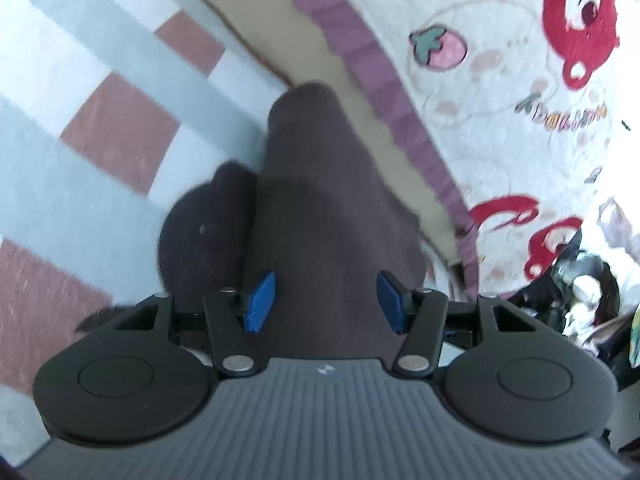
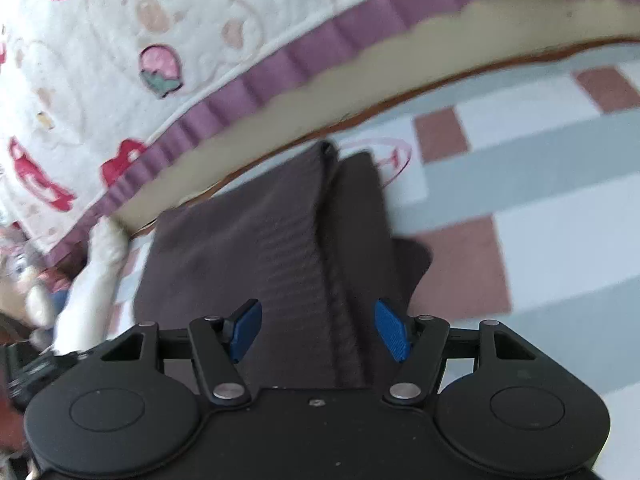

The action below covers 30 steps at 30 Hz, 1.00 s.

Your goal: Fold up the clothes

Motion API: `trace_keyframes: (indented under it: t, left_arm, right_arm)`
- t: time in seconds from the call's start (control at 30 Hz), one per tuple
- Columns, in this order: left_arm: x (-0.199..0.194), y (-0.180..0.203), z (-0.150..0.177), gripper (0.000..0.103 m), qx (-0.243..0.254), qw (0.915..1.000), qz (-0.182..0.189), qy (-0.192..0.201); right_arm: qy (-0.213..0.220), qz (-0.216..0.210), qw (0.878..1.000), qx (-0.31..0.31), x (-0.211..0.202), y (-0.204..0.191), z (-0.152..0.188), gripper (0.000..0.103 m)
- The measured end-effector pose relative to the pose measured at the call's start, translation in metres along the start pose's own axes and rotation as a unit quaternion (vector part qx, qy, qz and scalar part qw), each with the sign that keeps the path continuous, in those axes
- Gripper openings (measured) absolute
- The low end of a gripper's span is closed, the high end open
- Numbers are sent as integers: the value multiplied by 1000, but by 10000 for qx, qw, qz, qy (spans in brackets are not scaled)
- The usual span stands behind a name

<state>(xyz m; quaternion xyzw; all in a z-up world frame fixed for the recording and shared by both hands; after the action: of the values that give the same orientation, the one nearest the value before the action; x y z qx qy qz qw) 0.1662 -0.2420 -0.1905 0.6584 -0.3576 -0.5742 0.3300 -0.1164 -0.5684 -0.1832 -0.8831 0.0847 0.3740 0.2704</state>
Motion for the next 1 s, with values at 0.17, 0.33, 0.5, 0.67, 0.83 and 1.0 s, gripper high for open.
trace_keyframes:
  t: [0.17,0.33,0.5,0.67,0.83,1.0]
  left_arm:
    - [22,2,14,69,512,9940,-936,-259]
    - [27,3,14,65,558,9960,-646,-249]
    - [33,39,37,47,1852,9719,-1382,440]
    - [28,37,33,41,1632,9776,-1288,319]
    - [24,32,26,46,1299,9851,-1122,142]
    - [15,3,7,50,132,9980,-615,-95]
  right_arm:
    - [-568,773,9920,-825,26,-14,4,71]
    - [-395,532,9971,-370,32,-9,5,68]
    - [250,374,9909,-1268,8,-40,13,21]
    - [291,504,9799,-1906,5,-59,14,21]
    - [23,114,9952,-968,16,-24,11,45]
    - [-589,-922,9916,-685,33,-7,24,64]
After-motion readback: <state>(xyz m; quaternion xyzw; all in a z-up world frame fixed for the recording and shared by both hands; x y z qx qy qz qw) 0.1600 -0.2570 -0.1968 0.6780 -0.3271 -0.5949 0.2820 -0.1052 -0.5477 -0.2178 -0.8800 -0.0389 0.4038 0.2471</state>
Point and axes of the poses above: each gripper's, at about its wrist camera, not at the fingertips, and x roughly the way its jaws point, y to its right, z to its underside, the point moved 1 cm from there along x, roughly the way its jaws point, and after that the axes turned 15 degrees about -x, right-handed, at the moved point
